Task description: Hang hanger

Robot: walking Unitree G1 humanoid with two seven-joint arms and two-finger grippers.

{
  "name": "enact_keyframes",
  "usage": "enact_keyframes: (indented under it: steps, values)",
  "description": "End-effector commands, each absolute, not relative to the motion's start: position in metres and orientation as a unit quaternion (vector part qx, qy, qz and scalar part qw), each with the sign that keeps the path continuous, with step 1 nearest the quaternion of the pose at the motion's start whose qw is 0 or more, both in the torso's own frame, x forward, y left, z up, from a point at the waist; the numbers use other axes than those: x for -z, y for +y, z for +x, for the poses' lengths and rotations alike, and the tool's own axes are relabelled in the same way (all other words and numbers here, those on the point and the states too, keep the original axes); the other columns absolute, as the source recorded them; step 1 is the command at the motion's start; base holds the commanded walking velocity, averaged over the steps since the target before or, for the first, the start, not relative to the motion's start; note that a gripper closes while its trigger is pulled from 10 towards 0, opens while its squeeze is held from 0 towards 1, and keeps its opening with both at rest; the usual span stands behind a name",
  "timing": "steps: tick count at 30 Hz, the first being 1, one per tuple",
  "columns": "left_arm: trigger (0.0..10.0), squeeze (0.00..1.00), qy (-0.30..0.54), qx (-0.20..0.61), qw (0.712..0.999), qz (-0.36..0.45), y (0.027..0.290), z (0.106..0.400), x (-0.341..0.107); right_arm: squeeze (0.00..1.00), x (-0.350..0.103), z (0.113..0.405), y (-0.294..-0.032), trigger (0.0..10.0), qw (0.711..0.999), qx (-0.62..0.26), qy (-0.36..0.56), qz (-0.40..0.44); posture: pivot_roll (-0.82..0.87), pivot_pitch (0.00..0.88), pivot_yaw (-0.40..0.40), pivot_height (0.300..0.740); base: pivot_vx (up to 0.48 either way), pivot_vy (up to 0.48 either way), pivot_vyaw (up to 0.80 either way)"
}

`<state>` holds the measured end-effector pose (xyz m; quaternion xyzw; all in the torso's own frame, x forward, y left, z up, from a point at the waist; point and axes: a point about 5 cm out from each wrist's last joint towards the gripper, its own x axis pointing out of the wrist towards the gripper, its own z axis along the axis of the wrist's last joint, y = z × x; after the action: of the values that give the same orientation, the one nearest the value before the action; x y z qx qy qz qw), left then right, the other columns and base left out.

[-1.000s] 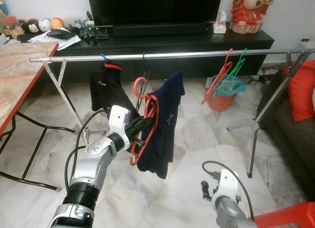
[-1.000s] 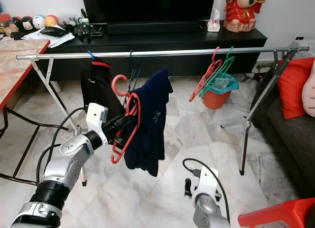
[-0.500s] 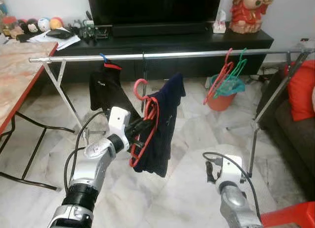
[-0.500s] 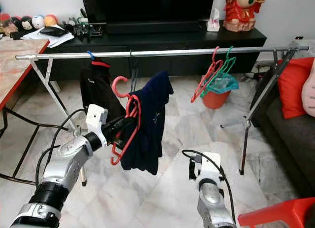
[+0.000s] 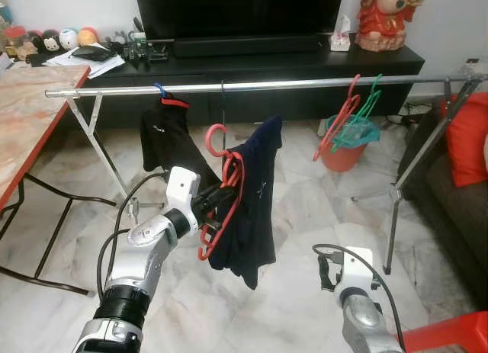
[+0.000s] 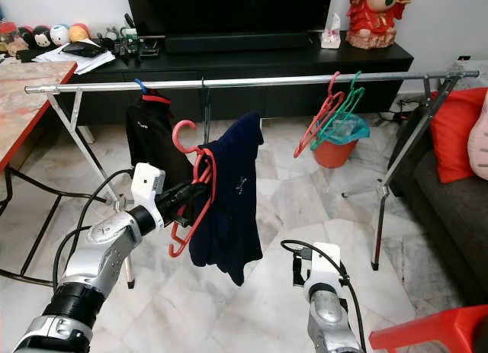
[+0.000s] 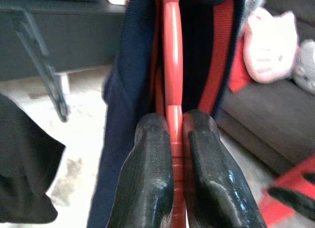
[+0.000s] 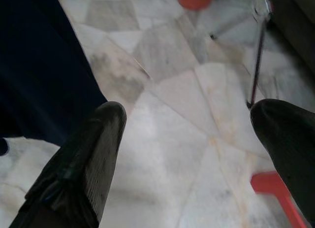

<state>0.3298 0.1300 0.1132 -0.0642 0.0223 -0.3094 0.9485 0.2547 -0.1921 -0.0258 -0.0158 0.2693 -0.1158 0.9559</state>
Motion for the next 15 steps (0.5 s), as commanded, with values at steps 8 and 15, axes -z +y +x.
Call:
enact_keyframes:
  steps: [8, 15]
  values:
    - [10.0, 0.0, 0.007, 0.178, 0.982, -0.067, 0.168, 0.319, -0.086, 0.0, 0.024, 0.256, -0.199, 10.0, 0.963, 0.114, 0.234, -0.063, -0.04, 0.0, 0.031, 0.74, 0.0, 0.0, 0.0]
    - [10.0, 0.0, 0.007, 0.085, 0.996, -0.038, 0.197, 0.304, -0.064, 0.0, 0.031, 0.248, -0.2, 10.0, 0.959, 0.117, 0.248, -0.064, -0.04, 0.0, 0.029, 0.74, 0.0, 0.0, 0.0]
